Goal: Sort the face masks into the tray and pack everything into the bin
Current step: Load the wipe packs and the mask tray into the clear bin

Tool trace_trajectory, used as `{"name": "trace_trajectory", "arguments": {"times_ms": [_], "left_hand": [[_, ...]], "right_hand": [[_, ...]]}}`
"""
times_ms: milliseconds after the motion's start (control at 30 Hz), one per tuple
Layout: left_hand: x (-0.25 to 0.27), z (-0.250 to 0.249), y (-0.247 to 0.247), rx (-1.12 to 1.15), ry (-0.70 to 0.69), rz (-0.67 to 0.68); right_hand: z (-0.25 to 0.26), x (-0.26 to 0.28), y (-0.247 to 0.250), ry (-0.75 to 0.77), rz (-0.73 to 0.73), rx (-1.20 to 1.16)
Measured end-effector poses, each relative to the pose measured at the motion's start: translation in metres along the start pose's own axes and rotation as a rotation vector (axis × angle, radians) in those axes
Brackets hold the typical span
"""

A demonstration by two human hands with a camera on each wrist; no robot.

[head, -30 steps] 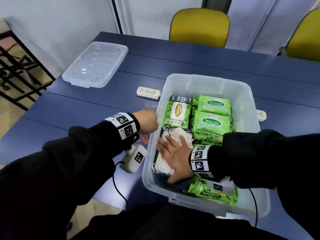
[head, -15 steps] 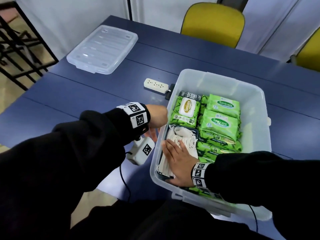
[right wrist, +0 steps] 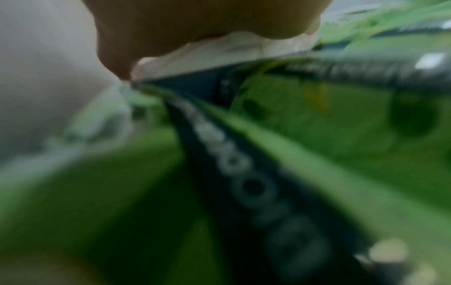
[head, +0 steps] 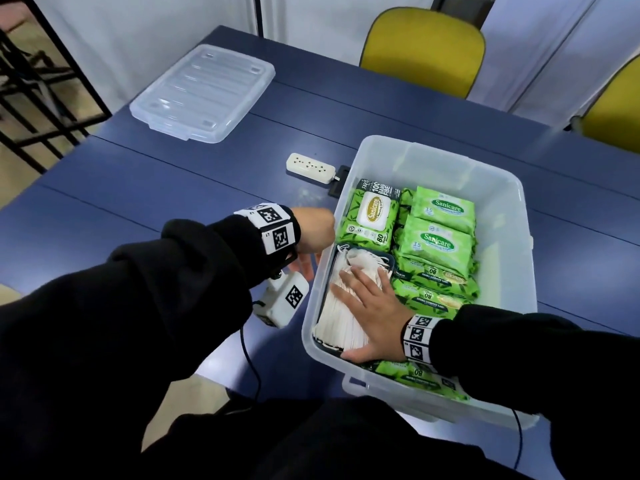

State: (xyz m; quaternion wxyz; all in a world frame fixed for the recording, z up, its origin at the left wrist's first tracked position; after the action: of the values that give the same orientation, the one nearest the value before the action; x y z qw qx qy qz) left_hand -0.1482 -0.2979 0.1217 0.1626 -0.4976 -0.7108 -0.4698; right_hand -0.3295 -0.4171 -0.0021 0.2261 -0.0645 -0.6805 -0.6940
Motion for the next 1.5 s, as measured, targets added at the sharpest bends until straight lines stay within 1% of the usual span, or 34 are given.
{"name": "trace_trajectory", "arguments": {"times_ms": [67, 100, 233, 300, 367, 433, 467, 567, 633, 733, 900, 967, 1100, 1200, 1367, 1433, 1500], "left_hand": [[-0.004, -0.001, 0.001, -0.036, 0.032, 0.075], [-0.004, 0.0, 0.001, -0.049, 0.043, 0.089], [-0.006, 0.004, 0.001, -0.022, 0.072, 0.084], [-0.007, 0.007, 0.001, 0.015, 0.077, 0.079], [-0.007, 0.009, 0.001, 0.038, 0.073, 0.08], [-0.007, 0.008, 0.0, 0.036, 0.069, 0.081], [-0.007, 0.007, 0.0, 0.037, 0.067, 0.077], [-0.007, 0.006, 0.001, 0.047, 0.061, 0.079], [-0.006, 0.005, 0.001, 0.045, 0.057, 0.085], [-0.002, 0.005, 0.001, 0.062, 0.039, 0.077], [-0.003, 0.004, 0.002, 0.054, 0.033, 0.09], [-0.002, 0.003, 0.001, 0.045, 0.021, 0.093], [0.0, 0.004, -0.004, 0.082, -0.015, 0.042], [0.002, 0.007, -0.004, 0.095, -0.034, 0.037], [0.009, 0.007, -0.006, 0.042, -0.061, -0.032], [0.011, 0.01, -0.009, 0.073, -0.073, -0.058], [0.013, 0.018, -0.015, 0.129, -0.102, -0.049]], "right_hand": [[0.003, -0.004, -0.006, 0.002, 0.017, -0.013], [0.002, -0.006, -0.008, 0.006, 0.026, -0.012], [-0.004, -0.01, -0.006, 0.022, 0.054, -0.006], [-0.016, -0.012, 0.002, 0.023, 0.059, -0.095], [-0.034, -0.01, 0.014, 0.005, 0.044, -0.269], [-0.049, -0.002, 0.024, -0.001, 0.021, -0.322], [-0.055, 0.004, 0.028, -0.028, 0.034, -0.31], [-0.063, 0.02, 0.032, -0.221, 0.116, -0.228], [-0.061, 0.022, 0.027, -0.267, 0.18, -0.122], [-0.056, 0.02, 0.02, -0.283, 0.23, -0.017], [-0.054, 0.017, 0.023, -0.306, 0.267, -0.092], [-0.052, 0.015, 0.02, -0.319, 0.262, -0.086], [-0.049, 0.012, 0.009, -0.337, 0.235, -0.071], [-0.051, 0.013, 0.007, -0.333, 0.236, -0.075], [-0.052, 0.015, 0.008, -0.322, 0.219, -0.096], [-0.05, 0.015, 0.01, -0.338, 0.209, -0.116], [-0.048, 0.016, 0.017, -0.339, 0.191, -0.149]]}}
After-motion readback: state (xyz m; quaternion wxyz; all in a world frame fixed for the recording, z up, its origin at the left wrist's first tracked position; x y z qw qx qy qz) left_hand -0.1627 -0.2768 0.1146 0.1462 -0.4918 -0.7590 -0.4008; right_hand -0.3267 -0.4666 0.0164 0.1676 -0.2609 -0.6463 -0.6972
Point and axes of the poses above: each hand's wrist, its own x-axis away from the middle knuckle, its own y-axis out of the back of the hand, z = x × y, the point moved 1 cm from there along -x, towards the middle knuckle, and after that the axes turned 3 degrees about x, right-handed, at the moved point
